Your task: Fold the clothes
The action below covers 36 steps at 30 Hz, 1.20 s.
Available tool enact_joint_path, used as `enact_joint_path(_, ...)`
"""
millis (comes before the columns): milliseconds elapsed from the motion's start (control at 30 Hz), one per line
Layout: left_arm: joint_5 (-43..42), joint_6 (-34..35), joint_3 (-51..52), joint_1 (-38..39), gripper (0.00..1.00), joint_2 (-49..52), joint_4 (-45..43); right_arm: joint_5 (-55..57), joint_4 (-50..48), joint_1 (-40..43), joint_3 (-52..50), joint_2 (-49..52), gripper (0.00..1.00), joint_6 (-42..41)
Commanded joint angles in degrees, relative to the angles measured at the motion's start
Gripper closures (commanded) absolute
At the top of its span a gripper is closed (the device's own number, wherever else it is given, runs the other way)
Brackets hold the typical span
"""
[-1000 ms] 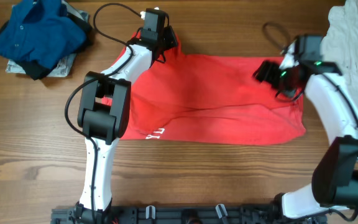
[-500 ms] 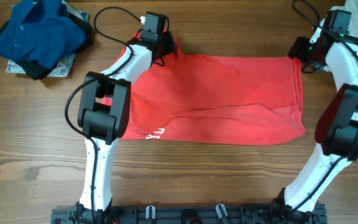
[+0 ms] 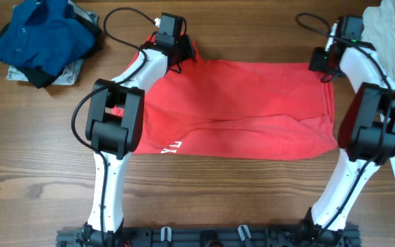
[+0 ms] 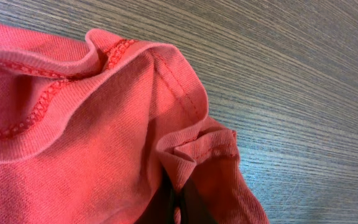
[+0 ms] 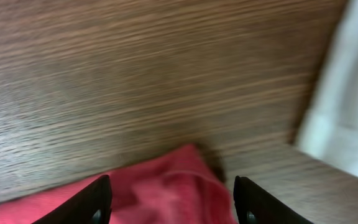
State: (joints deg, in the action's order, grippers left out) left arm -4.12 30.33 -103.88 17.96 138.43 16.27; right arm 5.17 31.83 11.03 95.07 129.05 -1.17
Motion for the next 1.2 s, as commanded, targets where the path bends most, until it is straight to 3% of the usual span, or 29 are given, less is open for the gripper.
enact_joint_path(0, 0.94, -0.09, -0.92, 0.31, 0.96, 0.9, 0.52, 3.45, -0.28, -0.72, 0.59, 1.9, 0.4, -0.55)
enact_joint_path(67, 0.96, -0.09, -0.92, 0.31, 0.96, 0.9, 0.74, 3.5, -0.28, -0.68, 0.59, 2.03, 0.47, -0.48)
enact_joint_path(167, 0.94, -0.09, -0.92, 0.31, 0.96, 0.9, 0.74, 3.78, -0.28, -0.68, 0.59, 2.03, 0.68, -0.79)
enact_joint_path(233, 0.96, -0.09, -0.92, 0.31, 0.96, 0.9, 1.18, 7.28, 0.02, -0.68, 0.59, 2.03, 0.88, -3.56)
enact_joint_path(300, 0.96, -0.13, -0.92, 0.31, 0.96, 0.74, 1.4, 7.34, 1.25, -0.68, 0.61, 1.97, 0.96, -4.46)
enact_joint_path(367, -0.35, -3.13, -0.94, 0.15, 0.96, -0.35, 3.21, 7.28, 2.08, -0.66, 0.61, 1.84, 0.96, -7.5)
enact_joint_path(667, -0.28, -2.97, -0.94, 0.15, 0.96, -12.68, 18.75, 2.27, 6.78, -0.5, 0.61, -3.56, 0.96, -20.15)
enact_joint_path(900, 3.78, -2.84, -0.94, 0.15, 0.96, -16.52, 30.16, 1.88, 12.68, -0.5, 0.61, -6.8, 0.96, -24.59)
enact_joint_path(1000, 10.67, 6.01, -0.92, -1.16, 0.96, -16.65, 38.45, 1.9, 16.9, -0.46, 0.61, -6.8, 0.96, -29.05)
enact_joint_path(1167, 10.69, 6.16, -0.92, -5.29, 0.96, -16.65, 45.86, 1.84, 19.69, -0.15, 0.61, -8.26, 0.96, -32.0)
